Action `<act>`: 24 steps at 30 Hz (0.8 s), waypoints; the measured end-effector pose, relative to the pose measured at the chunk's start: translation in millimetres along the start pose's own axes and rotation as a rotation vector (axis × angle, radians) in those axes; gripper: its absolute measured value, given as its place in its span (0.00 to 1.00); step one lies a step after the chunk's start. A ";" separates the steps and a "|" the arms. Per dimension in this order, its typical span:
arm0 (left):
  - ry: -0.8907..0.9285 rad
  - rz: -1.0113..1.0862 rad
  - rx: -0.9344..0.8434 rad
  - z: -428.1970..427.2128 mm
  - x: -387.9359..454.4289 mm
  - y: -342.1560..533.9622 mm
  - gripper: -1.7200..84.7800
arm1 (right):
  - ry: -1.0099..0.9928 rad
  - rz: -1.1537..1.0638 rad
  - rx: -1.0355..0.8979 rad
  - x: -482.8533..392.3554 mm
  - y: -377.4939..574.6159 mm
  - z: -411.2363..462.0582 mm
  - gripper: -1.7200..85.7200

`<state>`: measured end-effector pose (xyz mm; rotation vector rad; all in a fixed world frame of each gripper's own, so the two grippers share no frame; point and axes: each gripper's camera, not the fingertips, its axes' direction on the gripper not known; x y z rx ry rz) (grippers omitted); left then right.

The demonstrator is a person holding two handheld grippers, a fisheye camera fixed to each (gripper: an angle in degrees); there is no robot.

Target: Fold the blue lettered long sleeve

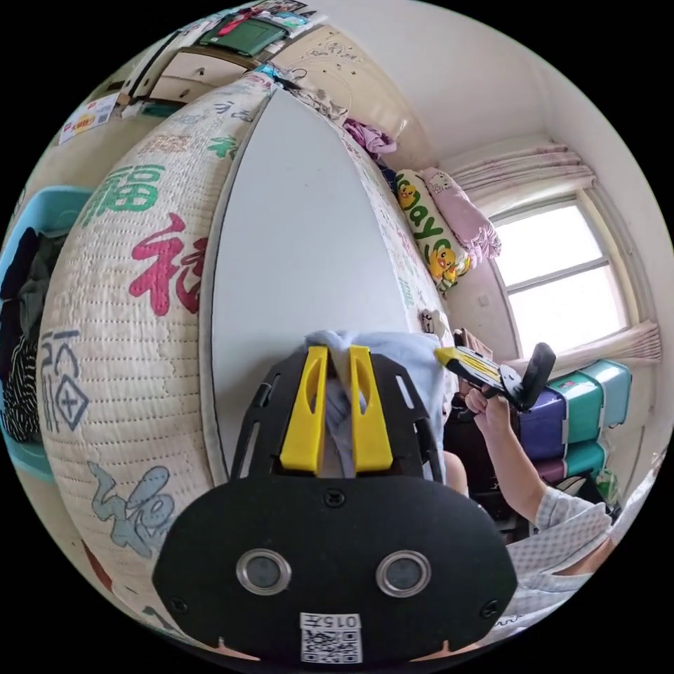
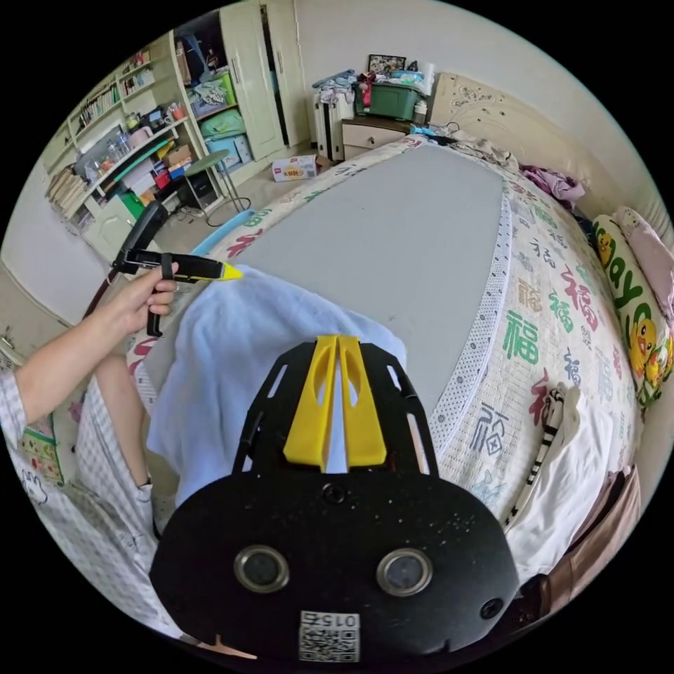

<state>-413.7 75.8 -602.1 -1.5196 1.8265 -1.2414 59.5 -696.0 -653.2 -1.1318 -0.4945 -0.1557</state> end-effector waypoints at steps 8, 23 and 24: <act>0.021 0.057 -0.018 -51.7 37.3 135.5 0.14 | -0.223 0.233 0.096 -3.4 190.3 -46.0 0.13; -0.082 0.071 -0.096 -25.9 76.8 224.3 0.02 | -0.243 0.305 -0.100 -67.3 222.2 54.3 0.04; -0.090 0.079 -0.099 -28.0 81.0 225.2 0.02 | -0.234 0.299 -0.102 -70.8 222.5 55.6 0.04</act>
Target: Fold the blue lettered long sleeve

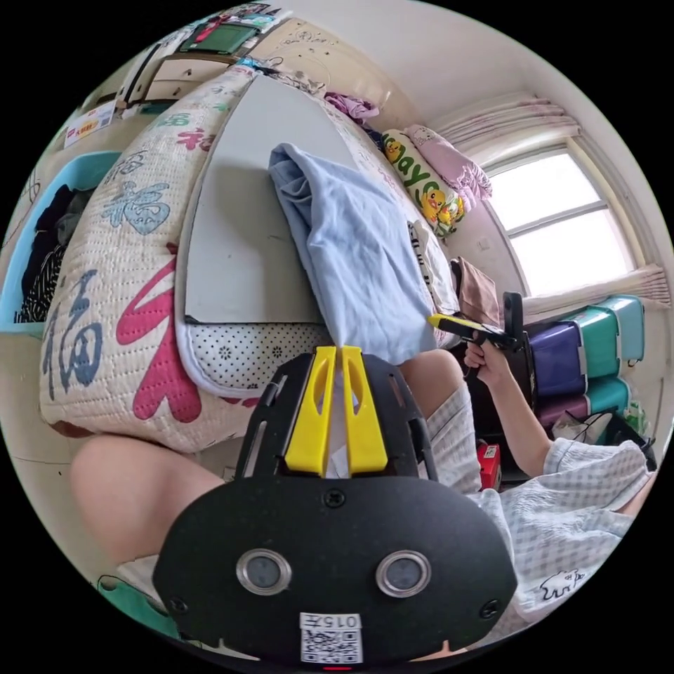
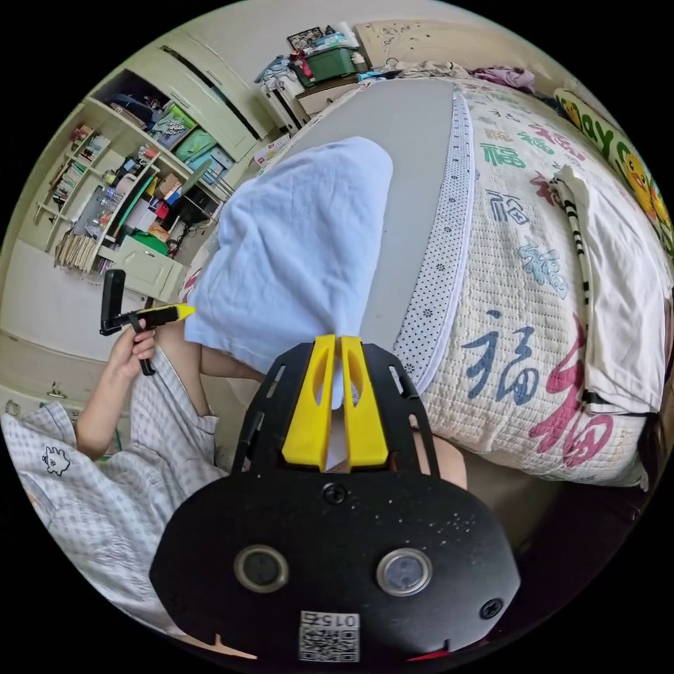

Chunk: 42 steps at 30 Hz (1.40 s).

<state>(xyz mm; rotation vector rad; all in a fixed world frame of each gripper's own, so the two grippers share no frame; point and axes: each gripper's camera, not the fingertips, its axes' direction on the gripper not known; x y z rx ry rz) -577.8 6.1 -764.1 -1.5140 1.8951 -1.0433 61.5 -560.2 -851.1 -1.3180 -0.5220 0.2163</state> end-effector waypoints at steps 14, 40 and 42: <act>-0.104 -0.024 -0.044 -2.7 1.2 2.0 0.10 | 0.026 -0.039 -0.041 -46.6 2.6 82.0 0.09; -0.111 -0.066 0.085 -18.7 -44.2 -97.2 0.08 | -0.083 0.043 0.026 -71.3 -65.4 285.6 0.10; -0.054 -0.068 0.194 -47.3 -57.4 -94.8 0.14 | -0.169 0.051 0.087 -58.0 -59.4 283.6 0.12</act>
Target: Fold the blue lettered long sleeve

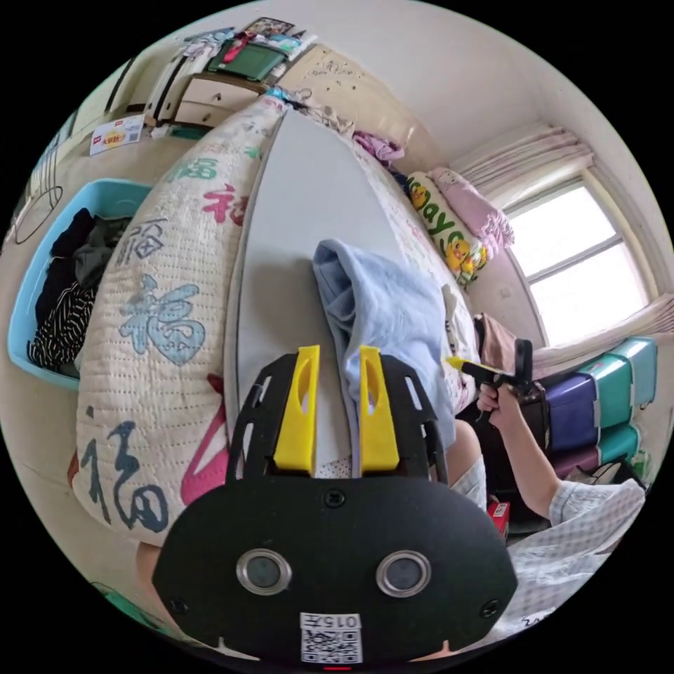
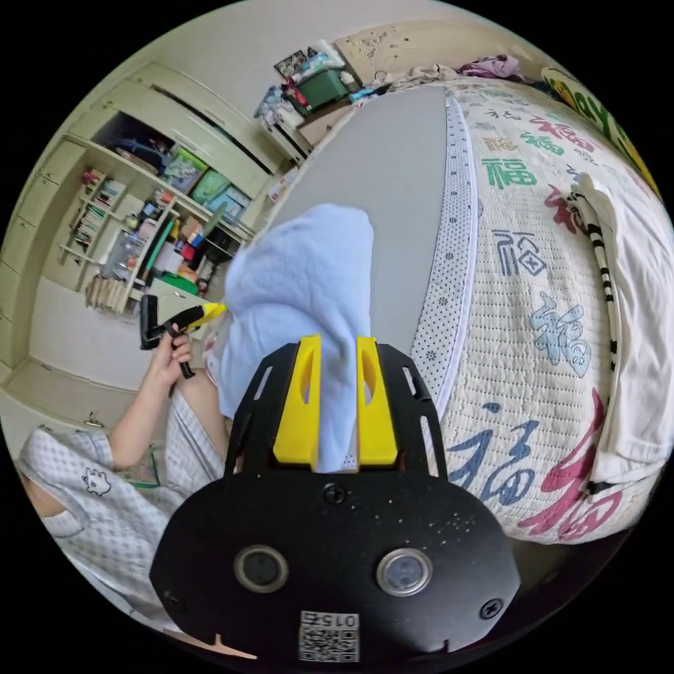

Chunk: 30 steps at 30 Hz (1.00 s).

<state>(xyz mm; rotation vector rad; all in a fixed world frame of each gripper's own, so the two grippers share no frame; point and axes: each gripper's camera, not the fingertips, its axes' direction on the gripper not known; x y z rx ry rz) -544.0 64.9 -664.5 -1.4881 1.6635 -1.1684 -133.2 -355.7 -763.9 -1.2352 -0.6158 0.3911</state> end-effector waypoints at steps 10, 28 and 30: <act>0.159 -0.037 -0.026 21.2 -36.9 -66.5 0.20 | -0.111 0.055 0.036 44.4 -65.9 96.8 0.21; 0.403 -0.077 -0.091 58.8 -65.5 -106.1 0.17 | -0.533 0.162 -0.081 174.4 -63.9 264.8 0.22; 0.434 -0.068 -0.112 68.4 -58.9 -109.8 0.16 | -0.522 0.164 -0.069 177.4 -61.5 277.9 0.22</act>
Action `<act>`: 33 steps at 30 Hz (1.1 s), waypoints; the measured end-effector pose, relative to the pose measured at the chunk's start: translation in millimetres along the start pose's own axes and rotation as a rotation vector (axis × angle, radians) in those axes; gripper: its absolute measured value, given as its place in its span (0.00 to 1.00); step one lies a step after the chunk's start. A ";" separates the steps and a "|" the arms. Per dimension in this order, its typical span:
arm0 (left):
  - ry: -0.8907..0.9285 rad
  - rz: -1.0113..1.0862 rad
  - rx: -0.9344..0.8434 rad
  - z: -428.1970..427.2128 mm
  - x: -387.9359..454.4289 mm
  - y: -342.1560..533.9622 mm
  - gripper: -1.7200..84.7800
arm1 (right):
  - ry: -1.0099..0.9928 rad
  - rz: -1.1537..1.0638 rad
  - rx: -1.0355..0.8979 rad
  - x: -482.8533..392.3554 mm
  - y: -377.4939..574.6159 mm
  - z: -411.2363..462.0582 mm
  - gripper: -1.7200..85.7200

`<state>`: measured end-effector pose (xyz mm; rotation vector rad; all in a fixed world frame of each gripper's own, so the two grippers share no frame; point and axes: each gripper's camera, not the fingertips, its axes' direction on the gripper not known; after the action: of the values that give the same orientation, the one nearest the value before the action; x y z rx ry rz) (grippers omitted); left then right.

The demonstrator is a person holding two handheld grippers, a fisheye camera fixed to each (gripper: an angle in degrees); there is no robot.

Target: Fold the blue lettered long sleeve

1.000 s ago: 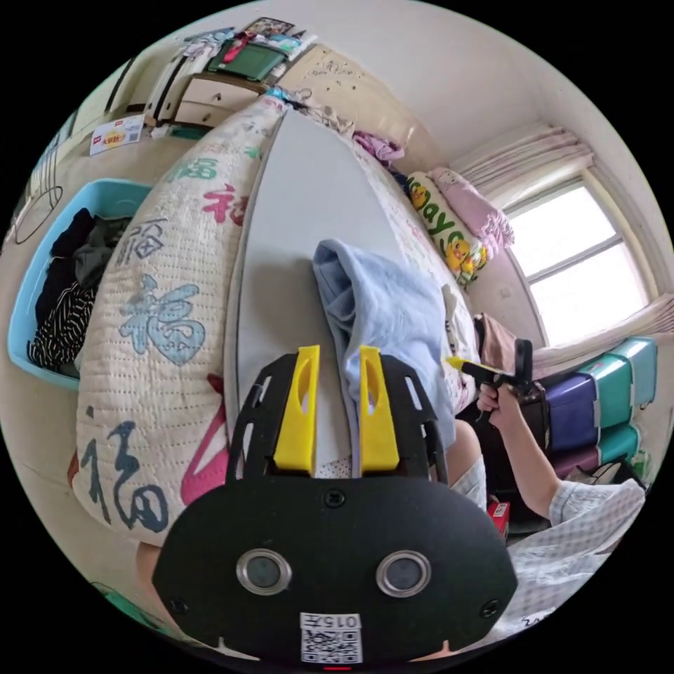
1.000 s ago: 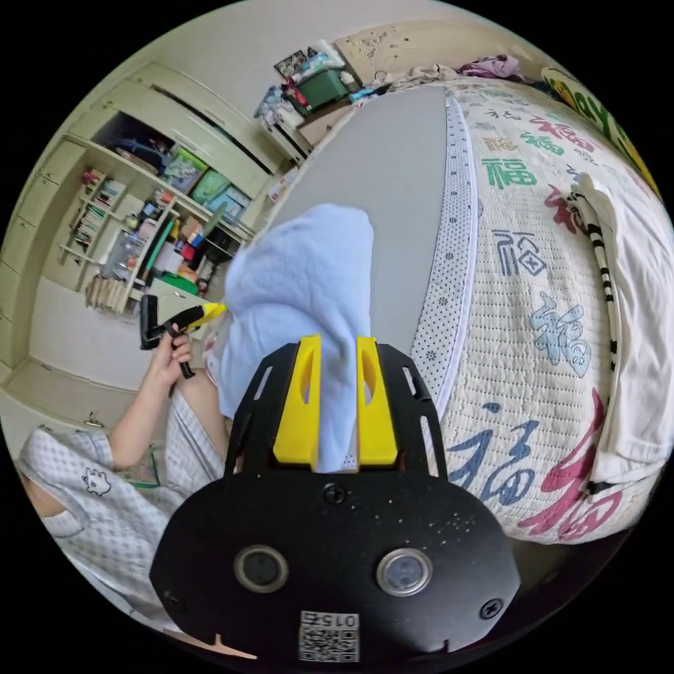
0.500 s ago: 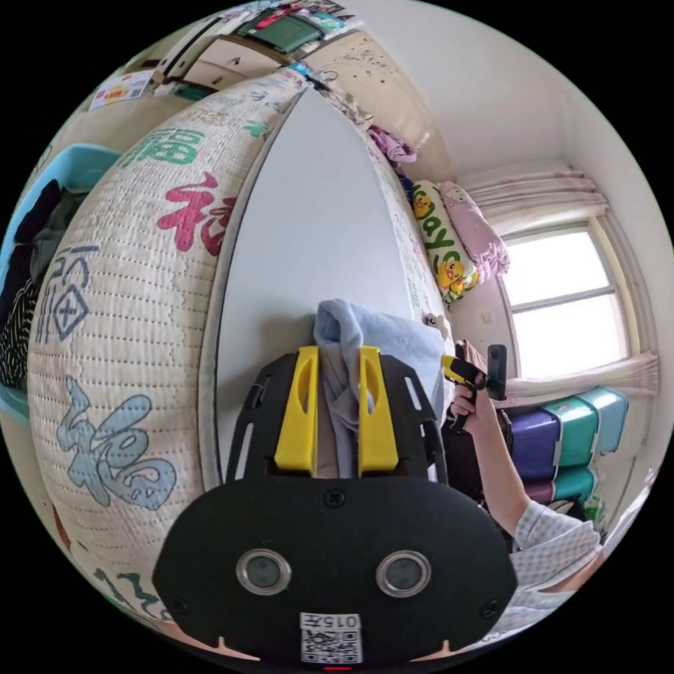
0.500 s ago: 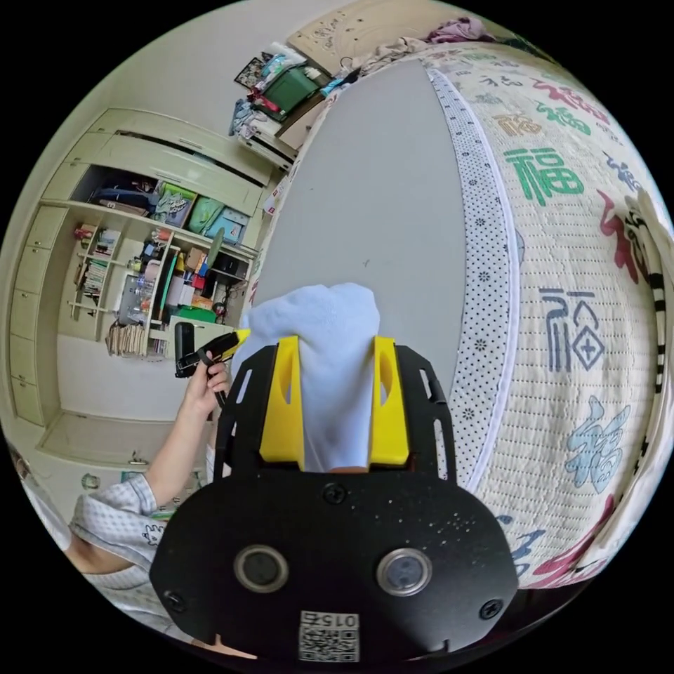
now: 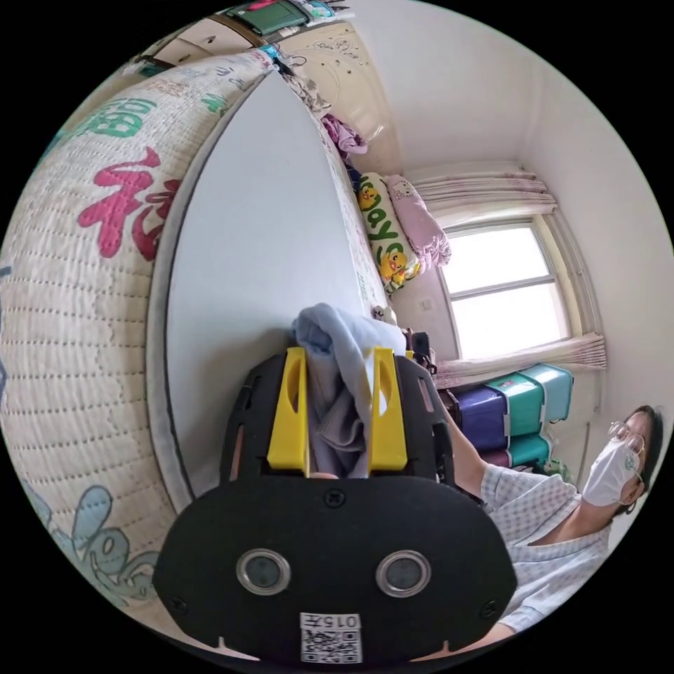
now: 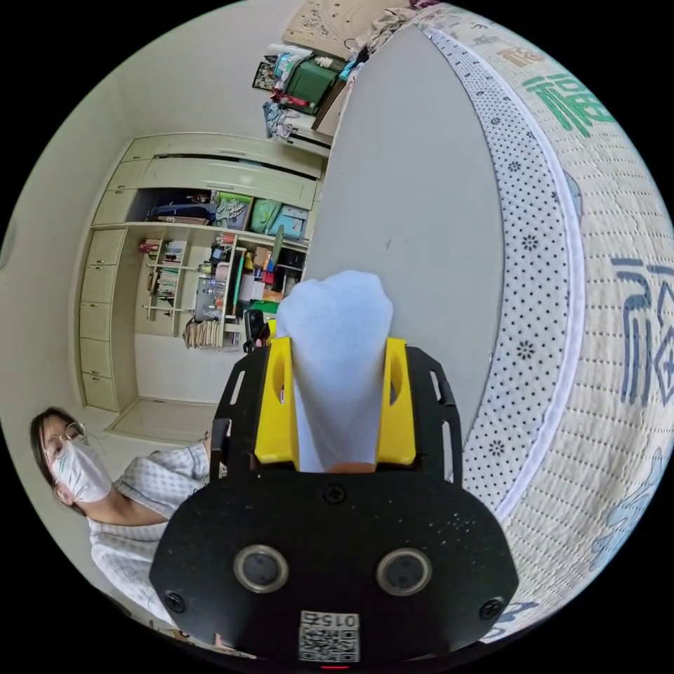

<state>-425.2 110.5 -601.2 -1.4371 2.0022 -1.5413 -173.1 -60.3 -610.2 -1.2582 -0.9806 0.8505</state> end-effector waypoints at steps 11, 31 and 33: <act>0.021 0.340 0.049 -8.0 125.9 27.3 0.11 | 0.008 -0.372 0.220 -47.4 96.5 -31.3 0.18; 0.271 0.825 -0.011 243.0 450.4 63.2 0.11 | 0.407 -0.632 0.629 -149.1 319.7 -330.9 0.18; 0.266 0.706 -0.025 313.1 441.4 34.8 0.11 | 0.475 -0.560 0.604 -131.5 287.3 -358.2 0.18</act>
<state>-448.7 -431.2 -603.6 -0.4309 2.3172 -1.4139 115.4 -274.3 -925.2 -0.5703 -0.5730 0.3319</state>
